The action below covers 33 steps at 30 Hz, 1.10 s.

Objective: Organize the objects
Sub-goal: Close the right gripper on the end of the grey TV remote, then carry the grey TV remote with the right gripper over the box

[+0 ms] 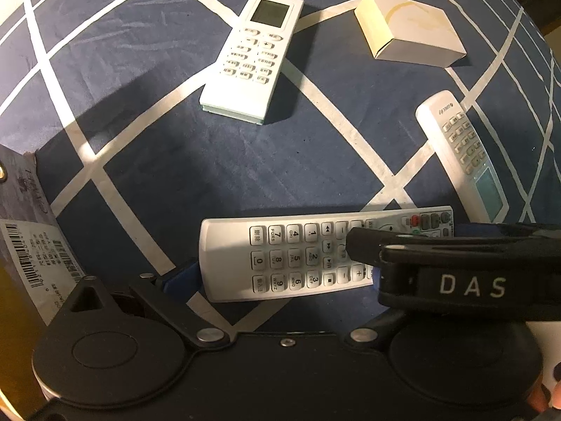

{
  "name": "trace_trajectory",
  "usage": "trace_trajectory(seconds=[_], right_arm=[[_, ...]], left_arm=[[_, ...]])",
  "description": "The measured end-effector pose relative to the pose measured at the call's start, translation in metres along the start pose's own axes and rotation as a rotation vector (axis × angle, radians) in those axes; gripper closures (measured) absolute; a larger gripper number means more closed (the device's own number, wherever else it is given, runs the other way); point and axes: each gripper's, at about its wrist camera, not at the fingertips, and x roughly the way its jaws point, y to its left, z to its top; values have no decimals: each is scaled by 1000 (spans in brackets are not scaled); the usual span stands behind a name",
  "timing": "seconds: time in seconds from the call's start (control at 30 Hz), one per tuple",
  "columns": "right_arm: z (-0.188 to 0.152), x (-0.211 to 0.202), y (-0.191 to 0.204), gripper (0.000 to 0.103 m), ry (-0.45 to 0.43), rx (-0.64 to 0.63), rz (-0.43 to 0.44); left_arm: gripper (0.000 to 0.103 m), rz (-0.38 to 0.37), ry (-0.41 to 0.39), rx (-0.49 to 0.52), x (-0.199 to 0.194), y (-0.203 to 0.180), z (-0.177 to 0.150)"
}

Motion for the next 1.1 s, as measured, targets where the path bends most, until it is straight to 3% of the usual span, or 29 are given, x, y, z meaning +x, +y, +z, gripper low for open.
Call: trace_trajectory(seconds=[0.3, 0.63, 1.1], right_arm=[[1, -6, -1, 13, -13, -2, -2], [1, -38, 7, 13, -69, -29, 17], [-6, -94, 70, 13, -148, -199, 81]], left_arm=[[2, 6, -15, 3, -5, -2, 0], [2, 25, -79, -4, -41, -10, 0], [2, 94, -221, -140, -123, 23, -27]])
